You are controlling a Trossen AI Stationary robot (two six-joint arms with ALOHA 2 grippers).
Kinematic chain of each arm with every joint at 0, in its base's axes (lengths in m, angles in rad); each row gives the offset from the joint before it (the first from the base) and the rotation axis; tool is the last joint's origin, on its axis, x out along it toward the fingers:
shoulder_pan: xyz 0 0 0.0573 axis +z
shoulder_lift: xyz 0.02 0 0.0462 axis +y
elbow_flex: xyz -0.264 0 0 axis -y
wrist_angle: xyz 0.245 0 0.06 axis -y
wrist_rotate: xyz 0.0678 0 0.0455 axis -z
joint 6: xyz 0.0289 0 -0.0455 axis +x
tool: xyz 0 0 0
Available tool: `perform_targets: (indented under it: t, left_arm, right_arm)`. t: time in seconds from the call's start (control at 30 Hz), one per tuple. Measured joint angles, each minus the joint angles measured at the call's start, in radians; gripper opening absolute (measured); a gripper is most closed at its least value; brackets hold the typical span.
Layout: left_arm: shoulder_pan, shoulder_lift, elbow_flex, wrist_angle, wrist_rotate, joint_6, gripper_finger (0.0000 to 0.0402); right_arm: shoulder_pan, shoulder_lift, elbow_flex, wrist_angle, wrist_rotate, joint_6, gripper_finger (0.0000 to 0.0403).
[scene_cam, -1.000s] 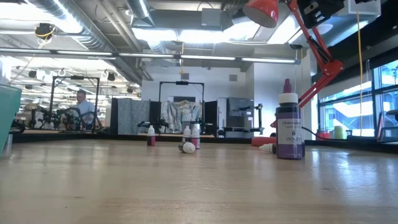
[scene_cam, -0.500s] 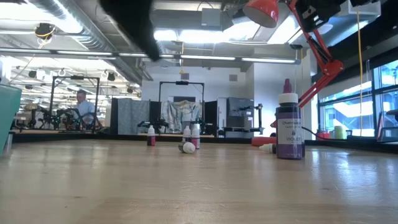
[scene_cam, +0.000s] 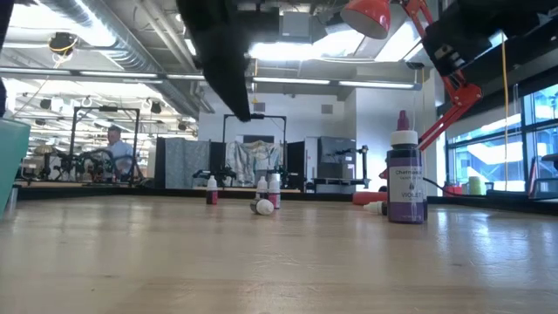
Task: Pick & Place food coloring
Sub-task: Put the pink food coloring into the blue bin
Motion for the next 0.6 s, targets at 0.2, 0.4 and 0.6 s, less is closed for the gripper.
perform_targets:
  t: [0.2, 0.4, 0.6]
  left_arm:
    - [0.202, 0.000, -0.003, 0.002, 0.034, -0.075, 0.0118]
    - [0.401, 0.000, -0.003, 0.058, 0.178, -0.188, 0.0119]
    - [0.496, 0.005, -0.003, 0.045, 0.187, -0.236, 0.0141]
  right_arm:
    - [0.000, 0.000, 0.000, 0.000, 0.000, 0.052, 0.0157]
    - [0.000, 0.000, 0.000, 0.000, 0.000, 0.031, 0.0157]
    - [0.000, 0.000, 0.000, 0.025, 0.000, -0.062, 0.0157]
